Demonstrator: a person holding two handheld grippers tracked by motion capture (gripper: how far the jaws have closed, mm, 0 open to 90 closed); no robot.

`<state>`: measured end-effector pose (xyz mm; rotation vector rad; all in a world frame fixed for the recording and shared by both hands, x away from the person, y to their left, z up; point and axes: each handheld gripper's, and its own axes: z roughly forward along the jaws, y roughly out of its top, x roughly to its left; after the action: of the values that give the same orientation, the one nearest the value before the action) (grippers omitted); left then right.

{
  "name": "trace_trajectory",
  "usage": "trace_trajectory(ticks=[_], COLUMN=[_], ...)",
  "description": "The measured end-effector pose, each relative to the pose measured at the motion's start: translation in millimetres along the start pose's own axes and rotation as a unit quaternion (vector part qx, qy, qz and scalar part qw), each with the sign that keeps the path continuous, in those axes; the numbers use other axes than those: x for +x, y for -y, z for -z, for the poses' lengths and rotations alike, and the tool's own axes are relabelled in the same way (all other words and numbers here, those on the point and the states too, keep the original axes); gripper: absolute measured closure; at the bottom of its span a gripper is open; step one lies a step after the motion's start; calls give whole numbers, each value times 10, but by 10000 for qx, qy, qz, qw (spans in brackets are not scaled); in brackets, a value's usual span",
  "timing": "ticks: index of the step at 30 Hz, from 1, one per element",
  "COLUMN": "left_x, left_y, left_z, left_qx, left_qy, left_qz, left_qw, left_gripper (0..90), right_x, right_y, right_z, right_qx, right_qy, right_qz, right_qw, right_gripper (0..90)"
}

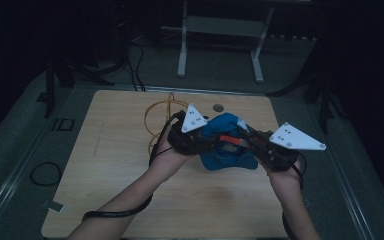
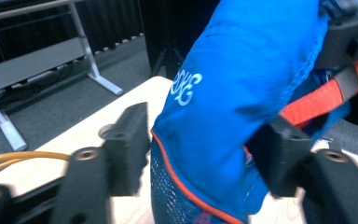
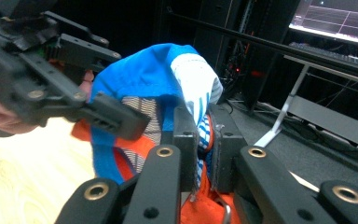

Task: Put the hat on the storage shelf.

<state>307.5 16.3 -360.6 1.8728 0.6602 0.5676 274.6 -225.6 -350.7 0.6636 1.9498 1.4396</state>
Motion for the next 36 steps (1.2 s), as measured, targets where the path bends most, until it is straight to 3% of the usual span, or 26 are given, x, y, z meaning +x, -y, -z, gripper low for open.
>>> trace_trajectory(ticks=[5,8,14,20,26,30,32,36], left_x=[-17,-50,-129,-235,-232,-183,-128,-42], left_y=[15,33,29,21,32,79,100,143], left_z=[-38,-55,-36,30,92,125,139,158], left_qx=[-26,-30,-152,-530,-696,-879,-920,-977], left_qy=[-29,-180,-273,-368,-184,-65,72,152], left_qz=[-35,-185,-453,-1067,-1162,-1230,-1116,-1122], left_qw=[10000,9997,9985,9922,9906,9885,9895,9888], left_gripper=[714,858,879,881,881,881,881,881], right_x=[48,82,153,209,224,202,164,101], right_y=[25,66,161,178,193,197,215,286], right_z=[15,10,76,232,454,592,640,660], right_qx=[-20,26,52,-20,-169,-309,-382,-327], right_qy=[-66,-93,-136,-262,-573,-527,-551,-551], right_qz=[16,-19,-90,-141,-295,-284,-340,-377], right_qw=[10000,10000,9999,9996,9978,9977,9972,9972], right_gripper=[832,831,825,782,630,571,559,532])
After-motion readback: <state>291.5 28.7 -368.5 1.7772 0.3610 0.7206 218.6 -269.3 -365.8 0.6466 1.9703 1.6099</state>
